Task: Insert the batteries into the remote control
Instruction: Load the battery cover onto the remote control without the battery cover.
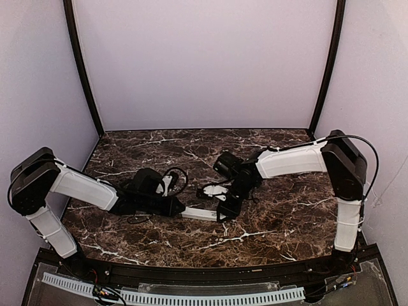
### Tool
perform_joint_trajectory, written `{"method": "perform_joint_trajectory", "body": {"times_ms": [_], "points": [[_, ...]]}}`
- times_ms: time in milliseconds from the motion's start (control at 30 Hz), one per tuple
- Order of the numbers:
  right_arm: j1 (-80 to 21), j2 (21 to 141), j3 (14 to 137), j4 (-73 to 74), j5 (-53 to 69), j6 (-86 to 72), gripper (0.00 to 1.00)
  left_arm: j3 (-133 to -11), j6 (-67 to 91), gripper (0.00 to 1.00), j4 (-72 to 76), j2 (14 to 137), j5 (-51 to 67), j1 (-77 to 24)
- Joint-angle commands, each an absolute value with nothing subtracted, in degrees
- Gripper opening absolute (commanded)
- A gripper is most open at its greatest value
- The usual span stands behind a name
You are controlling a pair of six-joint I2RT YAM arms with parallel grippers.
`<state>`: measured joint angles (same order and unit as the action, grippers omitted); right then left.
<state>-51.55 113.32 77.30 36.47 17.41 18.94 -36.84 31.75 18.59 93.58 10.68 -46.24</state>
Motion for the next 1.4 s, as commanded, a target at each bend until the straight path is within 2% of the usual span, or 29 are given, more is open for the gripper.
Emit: {"method": "perform_joint_trajectory", "body": {"times_ms": [0, 267, 400, 600, 767, 900, 967, 1100, 1167, 1200, 1367], "points": [[-50.4, 114.3, 73.6, 41.1, 12.2, 17.7, 0.39, -35.7, 29.6, 0.09, 7.1, 96.7, 12.7, -49.3], [-49.9, 113.2, 72.2, 41.4, 13.0, 16.1, 0.44, -35.7, 29.5, 0.08, 6.2, 97.2, 11.5, -49.6], [-49.6, 111.5, 71.7, 40.9, 13.7, 16.1, 0.52, -36.0, 29.7, 0.10, 5.8, 96.6, 11.0, -49.7], [-49.6, 110.4, 71.1, 39.4, 14.1, 18.6, 0.50, -36.7, 29.9, 0.11, 5.3, 96.5, 10.6, -49.6], [-50.1, 110.8, 72.2, 39.0, 14.4, 19.7, 0.53, -37.3, 30.1, 0.11, 4.6, 97.2, 10.4, -49.6], [-50.2, 110.4, 72.3, 39.0, 14.7, 20.1, 0.58, -35.6, 31.7, 0.18, 7.2, 94.7, 10.9, -48.8], [-50.1, 109.6, 71.9, 38.6, 15.0, 19.8, 0.69, -34.3, 31.7, 0.25, 8.8, 92.3, 11.2, -48.3], [-49.7, 105.0, 70.1, 36.4, 15.7, 17.9, 0.82, -33.6, 29.6, 0.43, 9.1, 87.6, 10.2, -48.2], [-49.2, 102.5, 69.5, 35.8, 15.0, 16.5, 0.96, -33.3, 28.9, 0.50, 9.1, 85.8, 9.6, -48.0], [-49.0, 101.3, 69.0, 35.4, 14.8, 16.1, 0.98, -33.3, 28.2, 0.55, 8.9, 85.2, 9.4, -47.9], [-46.9, 93.8, 65.8, 32.1, 13.2, 11.3, 0.99, -34.5, 24.9, 0.71, 5.8, 81.3, 6.1, -47.6]]}}
